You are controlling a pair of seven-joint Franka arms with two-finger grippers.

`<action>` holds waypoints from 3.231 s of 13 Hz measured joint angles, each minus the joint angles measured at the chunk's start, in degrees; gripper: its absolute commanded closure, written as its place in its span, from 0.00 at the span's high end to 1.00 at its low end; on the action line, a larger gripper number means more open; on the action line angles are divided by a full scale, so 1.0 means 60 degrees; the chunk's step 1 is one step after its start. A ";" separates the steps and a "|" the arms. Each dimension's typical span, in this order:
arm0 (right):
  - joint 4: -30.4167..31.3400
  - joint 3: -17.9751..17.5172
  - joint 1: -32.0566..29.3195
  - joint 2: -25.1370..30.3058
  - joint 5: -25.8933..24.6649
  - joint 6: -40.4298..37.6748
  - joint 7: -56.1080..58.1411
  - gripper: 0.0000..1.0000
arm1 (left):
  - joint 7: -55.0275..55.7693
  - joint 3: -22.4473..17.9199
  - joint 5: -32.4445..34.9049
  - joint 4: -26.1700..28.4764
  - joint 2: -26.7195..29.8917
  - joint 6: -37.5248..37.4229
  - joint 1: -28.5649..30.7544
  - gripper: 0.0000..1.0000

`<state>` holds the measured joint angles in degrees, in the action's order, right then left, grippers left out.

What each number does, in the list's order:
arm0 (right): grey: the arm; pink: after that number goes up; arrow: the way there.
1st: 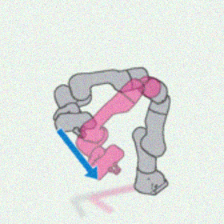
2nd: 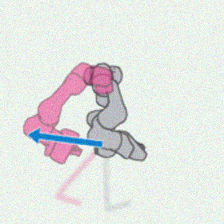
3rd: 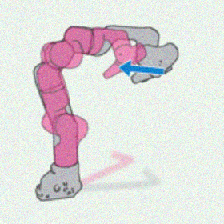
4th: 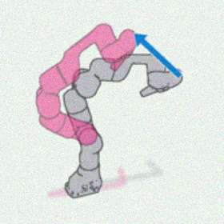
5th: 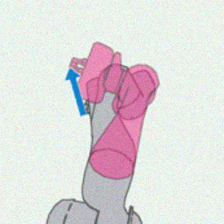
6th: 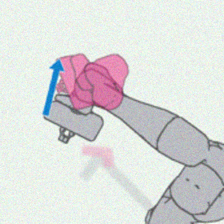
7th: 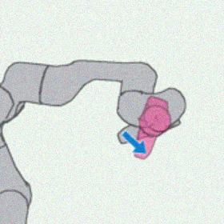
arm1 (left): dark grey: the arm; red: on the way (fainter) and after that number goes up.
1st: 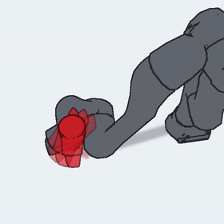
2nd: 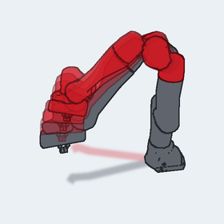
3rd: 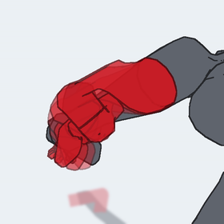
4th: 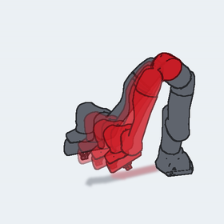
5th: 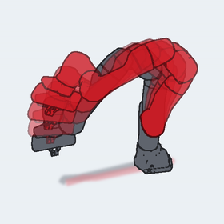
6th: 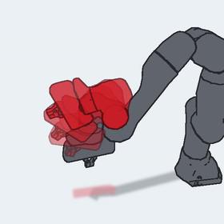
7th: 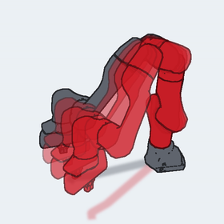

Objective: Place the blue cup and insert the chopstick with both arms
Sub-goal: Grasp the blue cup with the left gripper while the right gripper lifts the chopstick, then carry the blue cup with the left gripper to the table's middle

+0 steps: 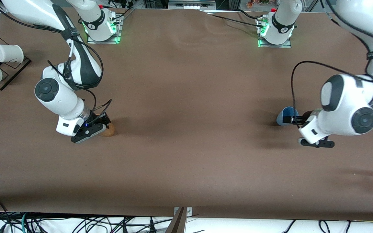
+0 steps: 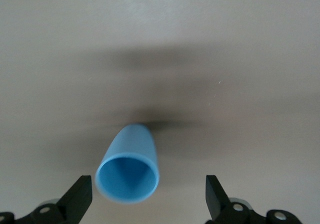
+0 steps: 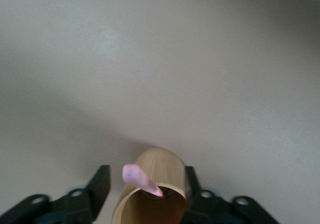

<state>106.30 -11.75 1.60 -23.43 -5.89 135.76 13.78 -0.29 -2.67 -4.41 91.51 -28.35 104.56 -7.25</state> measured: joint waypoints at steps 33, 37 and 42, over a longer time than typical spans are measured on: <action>-0.4084 -0.0902 0.0002 0.1833 0.1145 -0.5158 0.0350 0.00 | 0.0939 0.0372 0.0764 0.5048 0.2022 0.5227 -0.0336 0.00; -0.4083 -0.0903 -0.0001 0.1819 0.1146 -0.5176 0.0350 0.00 | 0.4845 0.0696 0.0762 0.2110 0.1270 0.2984 -0.2535 0.00; -0.4071 -0.0903 -0.0001 0.1764 0.1146 -0.5196 0.0360 0.00 | 0.8868 0.0709 0.0650 -0.1562 -0.1583 0.2328 -0.4600 0.00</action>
<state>81.88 -17.17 1.59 -12.85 0.99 104.58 15.94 52.92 1.58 -0.51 82.14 -37.85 118.53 -34.86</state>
